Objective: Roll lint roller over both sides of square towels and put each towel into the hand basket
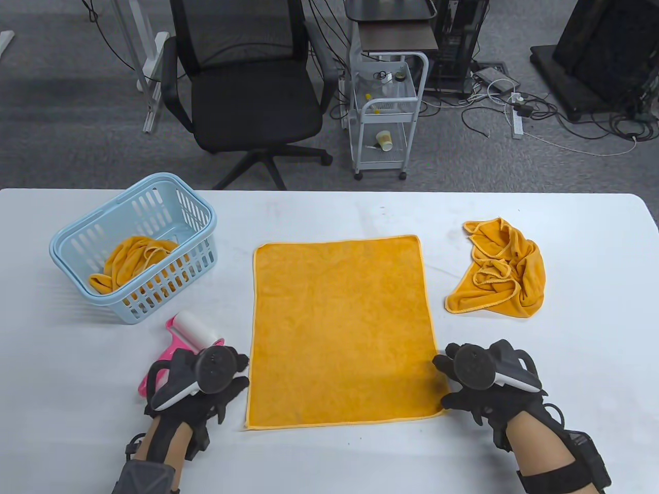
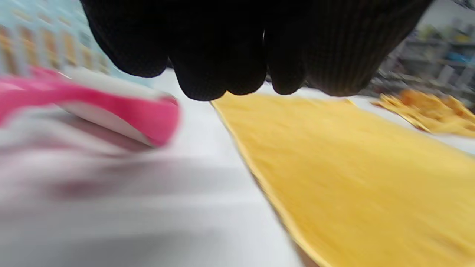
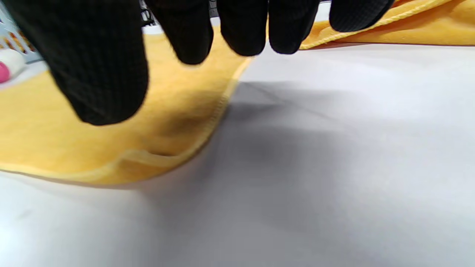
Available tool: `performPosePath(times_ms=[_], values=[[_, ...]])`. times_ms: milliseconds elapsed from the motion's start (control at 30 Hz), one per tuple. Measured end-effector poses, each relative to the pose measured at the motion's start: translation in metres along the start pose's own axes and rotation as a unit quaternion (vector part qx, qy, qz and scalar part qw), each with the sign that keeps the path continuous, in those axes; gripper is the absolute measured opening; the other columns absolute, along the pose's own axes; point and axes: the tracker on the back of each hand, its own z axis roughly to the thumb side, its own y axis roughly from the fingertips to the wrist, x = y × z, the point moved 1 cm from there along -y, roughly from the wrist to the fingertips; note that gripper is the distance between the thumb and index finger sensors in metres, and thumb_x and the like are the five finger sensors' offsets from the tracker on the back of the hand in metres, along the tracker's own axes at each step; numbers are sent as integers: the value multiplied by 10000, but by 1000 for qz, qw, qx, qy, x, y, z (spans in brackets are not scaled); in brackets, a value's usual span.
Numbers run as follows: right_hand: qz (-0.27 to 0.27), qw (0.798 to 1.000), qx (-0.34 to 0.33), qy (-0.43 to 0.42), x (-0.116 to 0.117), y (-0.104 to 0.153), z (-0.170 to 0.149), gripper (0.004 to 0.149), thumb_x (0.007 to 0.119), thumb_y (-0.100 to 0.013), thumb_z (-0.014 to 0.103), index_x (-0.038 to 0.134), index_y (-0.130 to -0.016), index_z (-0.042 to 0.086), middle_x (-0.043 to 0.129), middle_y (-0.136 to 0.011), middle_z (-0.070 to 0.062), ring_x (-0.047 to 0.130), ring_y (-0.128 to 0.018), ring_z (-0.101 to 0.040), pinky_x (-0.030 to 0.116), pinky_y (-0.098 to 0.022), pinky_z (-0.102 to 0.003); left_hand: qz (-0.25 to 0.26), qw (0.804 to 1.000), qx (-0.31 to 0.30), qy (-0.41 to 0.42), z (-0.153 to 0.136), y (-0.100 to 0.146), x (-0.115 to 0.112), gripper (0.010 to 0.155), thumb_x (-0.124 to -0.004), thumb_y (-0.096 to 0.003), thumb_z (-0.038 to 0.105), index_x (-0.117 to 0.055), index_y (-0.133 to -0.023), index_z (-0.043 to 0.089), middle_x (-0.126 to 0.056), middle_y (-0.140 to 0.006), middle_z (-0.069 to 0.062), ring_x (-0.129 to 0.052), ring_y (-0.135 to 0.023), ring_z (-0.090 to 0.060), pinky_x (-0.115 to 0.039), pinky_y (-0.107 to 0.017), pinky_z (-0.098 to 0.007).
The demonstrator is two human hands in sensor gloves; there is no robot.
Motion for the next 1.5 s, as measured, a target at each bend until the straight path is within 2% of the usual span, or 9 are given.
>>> performPosePath(times_ms=[100, 267, 433, 567, 667, 900, 1033, 1200, 1500], values=[[48, 999, -17, 9, 2, 1, 7, 583, 992, -425, 451, 852, -944, 224, 685, -1102, -135, 592, -1029, -499, 548, -665, -725, -69, 996, -37, -51, 22, -8, -18, 434, -911, -398, 516, -871, -808, 380, -853, -1002, 58, -941, -884, -294, -730, -687, -588], [94, 992, -4, 87, 16, -7, 23, 671, 1016, -367, 510, 848, -938, 198, 642, -1118, -182, 569, -1033, -508, 550, -662, -726, -154, 979, -35, -125, 32, -15, -42, 578, -937, -335, 593, -822, -858, 375, -725, -1092, 58, -847, -978, -296, -678, -719, -612], [84, 983, 4, 166, 25, -14, 38, 568, 1000, -392, 485, 846, -867, 215, 610, -1107, -175, 560, -1034, -496, 543, -668, -722, -172, 968, -33, -182, 39, -15, -52, 647, -961, -311, 601, -741, -883, 393, -600, -1129, 69, -750, -1024, -291, -620, -741, -639], [76, 984, 10, 161, 26, -16, 38, 428, 967, -441, 432, 876, -809, 232, 626, -1089, -166, 566, -1031, -491, 541, -670, -720, -163, 963, -31, -212, 44, -15, -53, 515, -942, -379, 524, -749, -845, 418, -606, -1119, 78, -758, -1018, -280, -608, -753, -631], [73, 989, 9, 125, 25, -15, 30, 398, 952, -459, 416, 875, -806, 236, 613, -1091, -160, 562, -1032, -490, 541, -671, -717, -152, 966, -31, -207, 44, -16, -53, 402, -920, -428, 463, -787, -805, 427, -636, -1102, 88, -779, -1005, -276, -615, -750, -628], [45, 999, 2, -13, 15, -11, 5, 384, 924, -492, 382, 842, -819, 199, 665, -1072, -165, 596, -1018, -493, 550, -667, -714, -128, 981, -33, -145, 34, -13, -37, 340, -885, -458, 451, -845, -793, 405, -786, -1060, 68, -876, -963, -287, -664, -726, -620], [-25, 997, -10, -78, -9, 2, -6, 384, 927, -488, 378, 846, -811, 186, 685, -1059, -162, 616, -1009, -488, 558, -664, -713, -53, 989, -21, -133, 32, -2, 1, 339, -865, -469, 453, -853, -802, 391, -818, -1037, 72, -898, -945, -282, -673, -725, -618], [-146, 979, -37, -137, -75, 34, -10, 379, 938, -483, 376, 861, -803, 189, 711, -1047, -156, 637, -1003, -484, 564, -660, -716, 72, 985, -20, -155, 43, 31, 78, 341, -849, -474, 459, -866, -808, 389, -834, -1031, 86, -906, -942, -286, -668, -732, -626], [-273, 944, -102, -155, -205, 117, 19, 386, 942, -485, 390, 869, -805, 188, 725, -1046, -149, 641, -1006, -481, 567, -663, -716, 269, 946, 2, -180, 66, 122, 212, 354, -842, -484, 467, -859, -827, 380, -832, -1039, 89, -899, -956, -281, -645, -744, -648]])
